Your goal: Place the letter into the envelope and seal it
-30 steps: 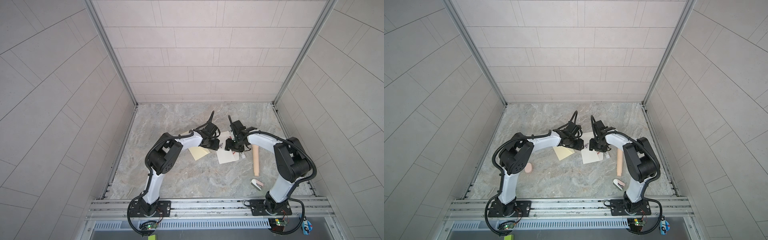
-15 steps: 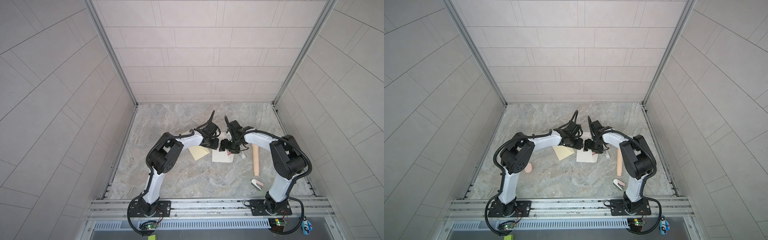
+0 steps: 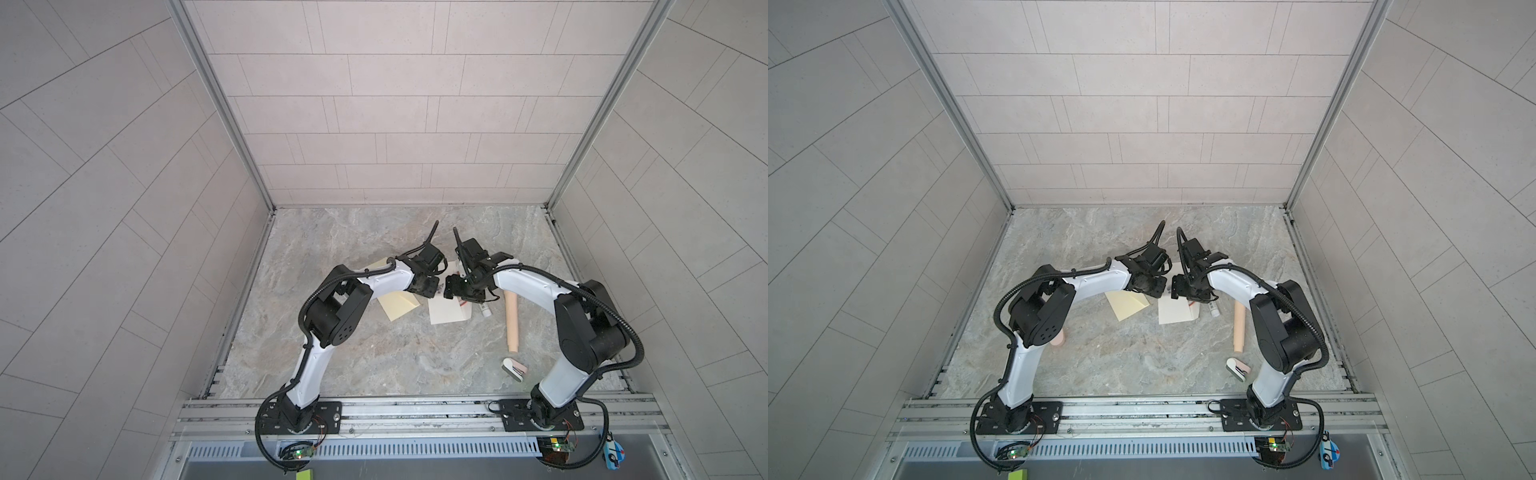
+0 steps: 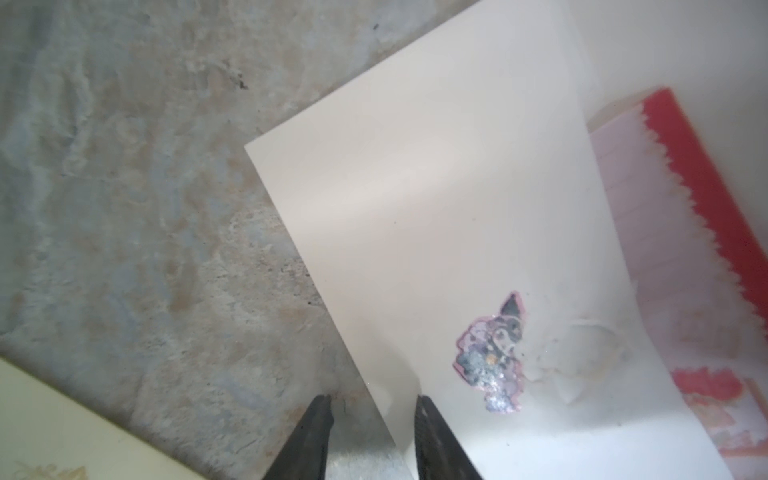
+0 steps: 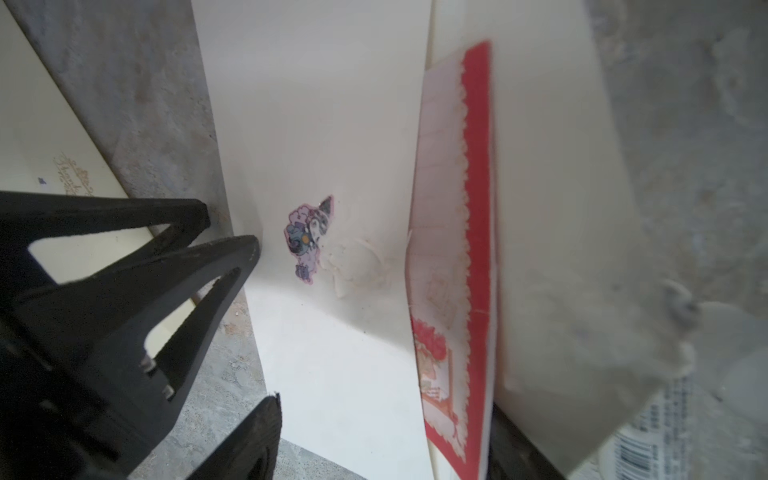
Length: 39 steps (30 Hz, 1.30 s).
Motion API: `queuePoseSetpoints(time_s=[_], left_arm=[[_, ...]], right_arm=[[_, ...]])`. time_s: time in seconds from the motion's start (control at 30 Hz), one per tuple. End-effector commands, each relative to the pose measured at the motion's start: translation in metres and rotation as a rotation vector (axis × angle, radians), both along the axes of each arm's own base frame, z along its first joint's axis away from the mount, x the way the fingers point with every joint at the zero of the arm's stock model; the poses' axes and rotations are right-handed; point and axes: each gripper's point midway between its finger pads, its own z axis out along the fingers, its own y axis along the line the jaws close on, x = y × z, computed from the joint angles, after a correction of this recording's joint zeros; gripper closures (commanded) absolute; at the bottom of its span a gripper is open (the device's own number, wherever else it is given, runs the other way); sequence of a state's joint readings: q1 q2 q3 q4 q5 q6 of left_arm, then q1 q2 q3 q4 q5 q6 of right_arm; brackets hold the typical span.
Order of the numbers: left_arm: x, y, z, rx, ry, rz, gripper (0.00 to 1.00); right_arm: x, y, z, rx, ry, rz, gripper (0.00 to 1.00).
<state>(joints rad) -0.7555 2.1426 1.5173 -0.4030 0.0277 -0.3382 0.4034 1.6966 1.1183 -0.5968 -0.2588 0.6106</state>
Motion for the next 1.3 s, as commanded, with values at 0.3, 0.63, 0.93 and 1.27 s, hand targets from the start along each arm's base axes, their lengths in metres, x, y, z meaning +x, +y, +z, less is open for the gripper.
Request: queuePoseSetpoints(time_s=[0.3,0.63,0.93,1.27], left_arm=[[-0.022,0.018,-0.035,0.102,0.098,-0.023,0.61],[-0.02,-0.005,-0.007,-0.05,0.092,-0.029,0.57],[-0.025,-0.009,-0.009,-0.083,0.123,-0.024,0.74],[-0.028,-0.011,-0.015,-0.103,0.145,-0.012,0.73]], right_arm=[[0.012,-0.017,0.014,-0.056,-0.045,-0.044,0.26],[0.028,-0.016,-0.012,-0.017,0.043,-0.016,0.27],[0.022,-0.007,-0.032,0.029,0.086,-0.003,0.28],[0.014,0.022,-0.034,0.188,0.103,0.021,0.28]])
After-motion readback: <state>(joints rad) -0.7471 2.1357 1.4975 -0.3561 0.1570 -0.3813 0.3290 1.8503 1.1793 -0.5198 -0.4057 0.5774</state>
